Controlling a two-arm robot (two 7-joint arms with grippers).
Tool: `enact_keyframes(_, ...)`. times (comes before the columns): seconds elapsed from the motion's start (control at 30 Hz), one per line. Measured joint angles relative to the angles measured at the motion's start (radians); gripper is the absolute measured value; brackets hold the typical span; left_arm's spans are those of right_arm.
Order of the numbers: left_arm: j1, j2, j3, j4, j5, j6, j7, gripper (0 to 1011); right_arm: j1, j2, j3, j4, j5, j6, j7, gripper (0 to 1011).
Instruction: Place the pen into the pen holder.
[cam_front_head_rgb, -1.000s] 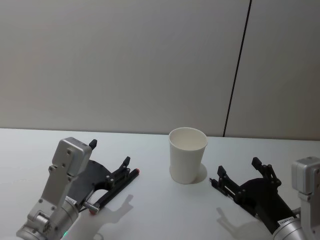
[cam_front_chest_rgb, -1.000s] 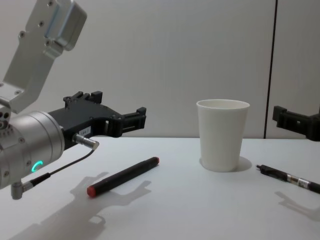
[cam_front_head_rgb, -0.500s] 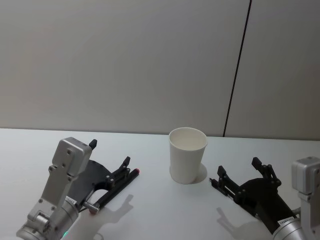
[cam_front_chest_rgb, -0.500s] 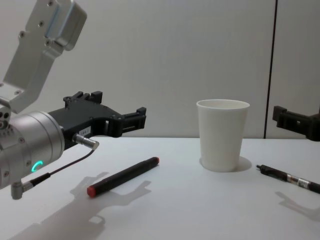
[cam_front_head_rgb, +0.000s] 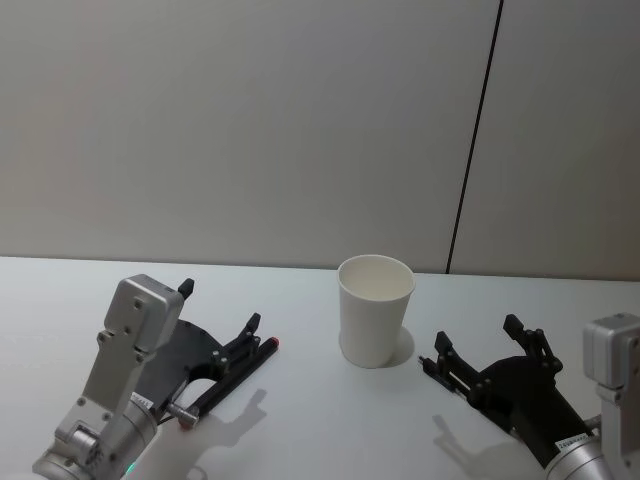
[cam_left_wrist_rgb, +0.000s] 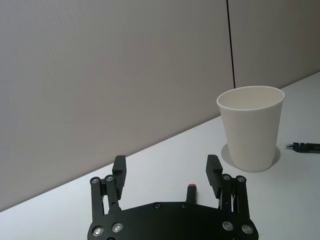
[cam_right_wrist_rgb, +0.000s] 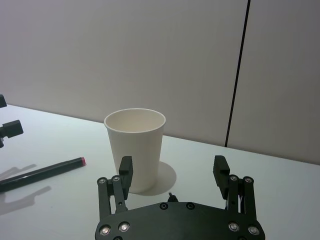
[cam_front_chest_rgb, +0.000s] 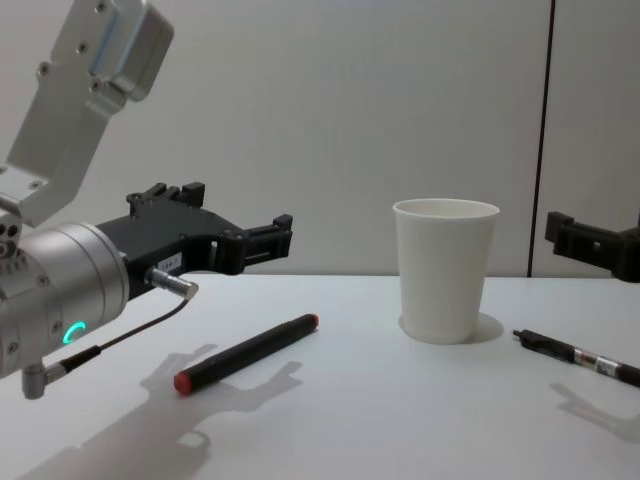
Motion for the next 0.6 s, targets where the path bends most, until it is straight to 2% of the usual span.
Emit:
enact_keyframes(0.3,0.0,0.0,0.0,0.0,0.0,0.0,0.0,1003,0.011,0.004,0.01,0.012,0.009,0.005,0.019,1001)
enact_keyframes(0.6,0.0,0.0,0.0,0.0,0.0,0.0,0.0,1003,0.016,0.023,0.04,0.021,0.03,0.028,0.044,1001)
